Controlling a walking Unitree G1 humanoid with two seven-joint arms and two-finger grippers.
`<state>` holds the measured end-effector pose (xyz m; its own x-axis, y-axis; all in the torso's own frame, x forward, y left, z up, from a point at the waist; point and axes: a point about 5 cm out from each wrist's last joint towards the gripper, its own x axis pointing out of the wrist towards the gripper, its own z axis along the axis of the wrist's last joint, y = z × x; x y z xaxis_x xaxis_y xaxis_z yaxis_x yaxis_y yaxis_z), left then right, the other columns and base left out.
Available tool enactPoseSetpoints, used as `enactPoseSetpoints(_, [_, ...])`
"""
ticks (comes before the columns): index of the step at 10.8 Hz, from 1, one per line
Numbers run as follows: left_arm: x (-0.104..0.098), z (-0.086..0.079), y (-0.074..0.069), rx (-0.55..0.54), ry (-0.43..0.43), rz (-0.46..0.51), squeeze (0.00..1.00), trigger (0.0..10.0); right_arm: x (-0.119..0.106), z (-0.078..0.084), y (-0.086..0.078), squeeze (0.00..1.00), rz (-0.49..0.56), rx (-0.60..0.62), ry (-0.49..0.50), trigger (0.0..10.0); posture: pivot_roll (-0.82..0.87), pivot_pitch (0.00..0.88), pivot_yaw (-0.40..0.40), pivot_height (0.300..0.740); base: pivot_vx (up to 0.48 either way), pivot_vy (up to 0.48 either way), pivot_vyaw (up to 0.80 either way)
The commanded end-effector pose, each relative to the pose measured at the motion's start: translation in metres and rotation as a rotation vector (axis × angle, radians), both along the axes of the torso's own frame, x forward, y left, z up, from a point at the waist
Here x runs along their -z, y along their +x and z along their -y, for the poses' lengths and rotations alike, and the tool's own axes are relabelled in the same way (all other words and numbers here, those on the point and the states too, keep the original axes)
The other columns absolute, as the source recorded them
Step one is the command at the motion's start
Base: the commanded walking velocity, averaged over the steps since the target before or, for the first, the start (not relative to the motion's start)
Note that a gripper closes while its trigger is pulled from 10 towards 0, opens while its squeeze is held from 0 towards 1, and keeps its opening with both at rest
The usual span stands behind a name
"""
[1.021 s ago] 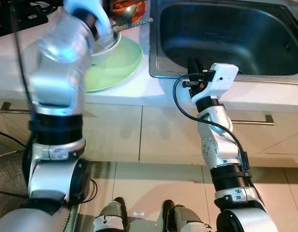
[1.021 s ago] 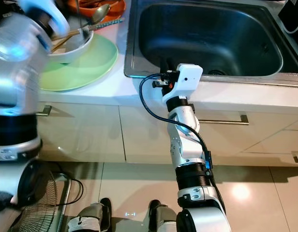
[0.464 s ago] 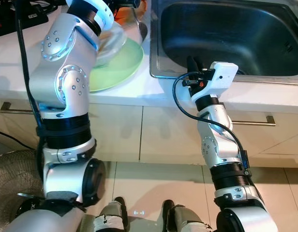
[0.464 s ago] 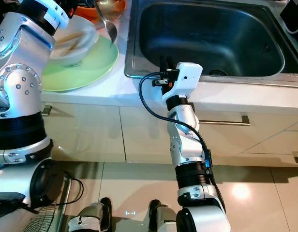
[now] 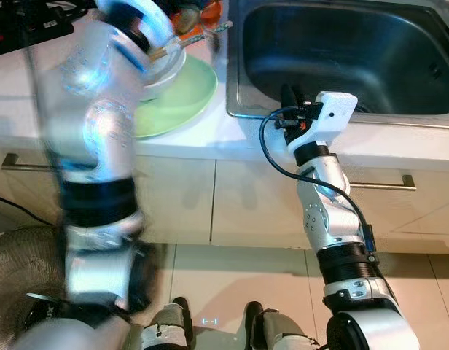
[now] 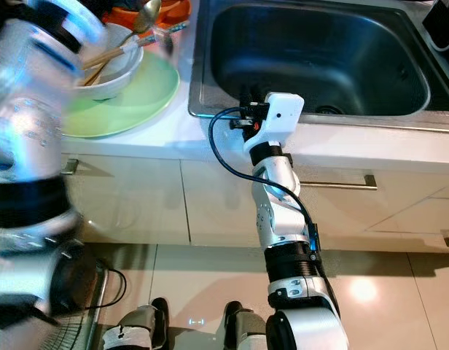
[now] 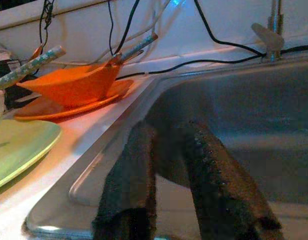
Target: Kitchen organization
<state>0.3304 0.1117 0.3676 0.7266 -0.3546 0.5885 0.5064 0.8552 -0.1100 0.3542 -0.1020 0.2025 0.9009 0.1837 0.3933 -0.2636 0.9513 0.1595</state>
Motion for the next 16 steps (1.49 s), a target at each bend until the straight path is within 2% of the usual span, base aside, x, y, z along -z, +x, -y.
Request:
enactPoseSetpoints(1, [0.011, 0.009, 0.004, 0.029, -0.009, -0.03, 0.0, 10.0, 0.005, 0.005, 0.001, 1.0, -0.036, -0.007, -0.002, 10.0, 0.13, 0.21, -0.033, 0.74, 0.0, 0.0, 0.0])
enactPoseSetpoints(2, [0.027, 0.02, 0.009, 0.043, 0.006, -0.068, 0.0, 10.0, -0.011, 0.008, 0.001, 1.0, 0.019, -0.03, -0.019, 10.0, 0.12, 0.207, -0.029, 0.74, 0.0, 0.0, 0.0])
enactPoseSetpoints(5, [0.034, 0.03, 0.009, 0.058, 0.006, -0.072, 0.0, 10.0, -0.04, 0.018, -0.002, 1.0, 0.119, -0.048, -0.07, 10.0, 0.11, 0.197, -0.022, 0.74, 0.0, 0.0, 0.0])
enactPoseSetpoints(6, [0.034, 0.03, 0.009, 0.058, 0.005, -0.067, 0.0, 10.0, -0.046, 0.02, -0.003, 0.0, 0.139, -0.047, -0.086, 10.0, 0.11, 0.197, -0.02, 0.74, 0.0, 0.0, 0.0])
enactPoseSetpoints(7, [0.035, 0.03, 0.01, 0.056, 0.009, -0.067, 0.0, 10.0, -0.057, 0.021, -0.006, 0.07, 0.175, -0.066, -0.097, 10.0, 0.11, 0.198, -0.02, 0.74, 0.0, 0.0, 0.0])
enactPoseSetpoints(8, [0.034, 0.031, 0.011, 0.056, 0.008, -0.067, 0.0, 10.0, -0.064, 0.021, -0.007, 1.0, 0.194, -0.093, -0.107, 10.0, 0.11, 0.203, -0.022, 0.74, 0.0, 0.0, 0.0])
enactPoseSetpoints(9, [0.034, 0.032, 0.012, 0.06, 0.008, -0.065, 0.0, 10.0, -0.067, 0.021, -0.008, 1.0, 0.203, -0.108, -0.124, 10.0, 0.11, 0.208, -0.024, 0.74, 0.0, 0.0, 0.0])
enactPoseSetpoints(10, [0.032, 0.035, 0.012, 0.069, 0.004, -0.059, 0.0, 10.0, -0.071, 0.017, -0.01, 0.0, 0.212, -0.15, -0.153, 10.0, 0.1, 0.213, -0.025, 0.74, 0.0, 0.0, 0.0])
enactPoseSetpoints(12, [0.029, 0.04, 0.011, 0.093, -0.001, -0.047, 0.0, 10.0, -0.071, 0.008, -0.014, 0.0, 0.215, -0.228, -0.179, 10.0, 0.11, 0.217, -0.027, 0.74, 0.0, 0.0, 0.0])
enactPoseSetpoints(14, [0.028, 0.047, 0.009, 0.133, 0.012, -0.038, 0.0, 10.0, -0.063, -0.01, -0.024, 0.0, 0.197, -0.403, -0.224, 10.0, 0.11, 0.226, -0.026, 0.74, 0.0, 0.0, 0.0])
enactPoseSetpoints(16, [0.028, 0.055, 0.005, 0.173, 0.025, -0.033, 0.0, 10.0, -0.06, -0.018, -0.029, 0.0, 0.194, -0.45, -0.221, 10.0, 0.11, 0.229, -0.024, 0.74, 0.0, 0.0, 0.0])
